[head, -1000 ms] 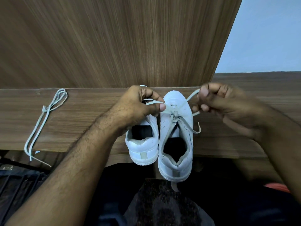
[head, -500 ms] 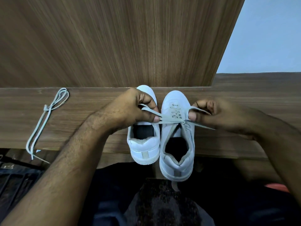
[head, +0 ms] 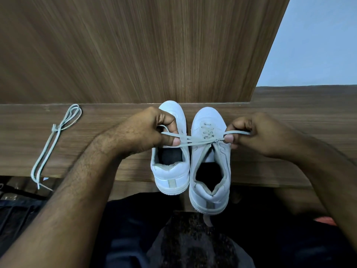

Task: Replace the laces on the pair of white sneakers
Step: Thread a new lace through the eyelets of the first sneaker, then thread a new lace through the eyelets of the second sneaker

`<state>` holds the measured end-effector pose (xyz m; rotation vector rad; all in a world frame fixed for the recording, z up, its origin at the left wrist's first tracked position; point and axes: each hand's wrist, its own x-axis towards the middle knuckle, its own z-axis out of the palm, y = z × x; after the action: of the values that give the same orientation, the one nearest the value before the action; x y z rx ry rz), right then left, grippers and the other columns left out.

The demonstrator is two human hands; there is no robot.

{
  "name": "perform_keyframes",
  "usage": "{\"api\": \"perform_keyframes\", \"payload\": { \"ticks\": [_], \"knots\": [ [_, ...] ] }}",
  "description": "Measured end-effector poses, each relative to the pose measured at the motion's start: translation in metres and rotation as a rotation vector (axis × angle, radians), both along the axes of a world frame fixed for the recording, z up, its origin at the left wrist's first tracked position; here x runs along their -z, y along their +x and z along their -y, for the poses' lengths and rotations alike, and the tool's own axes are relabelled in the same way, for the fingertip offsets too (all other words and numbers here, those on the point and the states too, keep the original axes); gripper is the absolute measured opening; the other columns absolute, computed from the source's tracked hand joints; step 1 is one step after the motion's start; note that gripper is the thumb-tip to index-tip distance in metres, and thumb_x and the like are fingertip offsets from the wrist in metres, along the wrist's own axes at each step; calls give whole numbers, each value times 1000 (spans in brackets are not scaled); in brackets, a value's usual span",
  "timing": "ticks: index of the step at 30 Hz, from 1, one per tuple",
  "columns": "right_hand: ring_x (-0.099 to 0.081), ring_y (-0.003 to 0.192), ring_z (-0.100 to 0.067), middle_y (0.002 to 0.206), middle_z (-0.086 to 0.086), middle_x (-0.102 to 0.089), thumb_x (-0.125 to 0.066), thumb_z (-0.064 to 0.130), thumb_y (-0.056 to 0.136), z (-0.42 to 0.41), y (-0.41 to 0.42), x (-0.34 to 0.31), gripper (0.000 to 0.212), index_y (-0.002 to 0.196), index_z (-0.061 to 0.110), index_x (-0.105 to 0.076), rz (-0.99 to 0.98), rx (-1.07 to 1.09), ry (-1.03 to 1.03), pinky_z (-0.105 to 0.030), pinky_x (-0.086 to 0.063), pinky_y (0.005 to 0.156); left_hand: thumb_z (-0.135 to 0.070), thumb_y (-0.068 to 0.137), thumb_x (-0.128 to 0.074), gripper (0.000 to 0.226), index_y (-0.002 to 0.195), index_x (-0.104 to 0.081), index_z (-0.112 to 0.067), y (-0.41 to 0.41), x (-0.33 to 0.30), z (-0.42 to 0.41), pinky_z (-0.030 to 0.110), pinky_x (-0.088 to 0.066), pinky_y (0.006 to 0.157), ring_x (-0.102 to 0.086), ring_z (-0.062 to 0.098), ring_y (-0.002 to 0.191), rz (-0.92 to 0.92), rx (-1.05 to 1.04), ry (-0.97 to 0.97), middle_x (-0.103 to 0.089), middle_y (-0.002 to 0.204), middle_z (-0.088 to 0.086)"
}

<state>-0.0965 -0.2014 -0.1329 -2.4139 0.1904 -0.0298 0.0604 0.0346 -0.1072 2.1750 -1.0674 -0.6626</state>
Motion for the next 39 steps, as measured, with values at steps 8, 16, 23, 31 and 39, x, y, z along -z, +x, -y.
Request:
{"api": "perform_keyframes", "payload": {
  "ticks": [8,16,23,31,39],
  "knots": [
    [-62,71,4,71,23,-71,-66,40,92,13,1,5,19,74,44,-65,-233,-34,-198,-32,-47,78,-26,86,-79,12,79,-70,-23,14,7,-9,28,-39,63,-46,8,62,-74,103,40,-57,69,0],
    [-64,71,-2,72,20,-71,-67,39,91,-1,1,6,16,75,40,-67,-219,18,-236,-39,-54,80,-20,83,-82,11,80,-72,-19,17,17,-18,29,-44,63,-52,9,61,-22,-27,-21,-67,71,4],
    [-44,128,-10,142,12,-36,-75,53,79,-31,-6,5,88,152,39,-27,-43,-10,-99,-38,-43,104,-78,62,-74,64,113,-69,-40,-23,5,13,28,-42,98,-53,3,113,212,20,-86,-63,113,-16],
    [-63,107,-26,119,4,-64,-63,28,85,-52,7,8,43,126,38,-57,5,250,-382,-42,-54,86,-43,77,-79,31,99,-64,-28,-45,19,51,32,-36,81,-58,16,94,384,90,204,-60,83,-12],
    [-64,100,-33,114,-12,-68,-54,8,90,-10,9,16,48,133,29,-60,-47,450,-523,-35,-50,76,-26,88,-60,18,106,-64,-27,-55,22,83,38,-39,90,-61,23,105,568,93,167,-68,109,-3]
  ]
}}
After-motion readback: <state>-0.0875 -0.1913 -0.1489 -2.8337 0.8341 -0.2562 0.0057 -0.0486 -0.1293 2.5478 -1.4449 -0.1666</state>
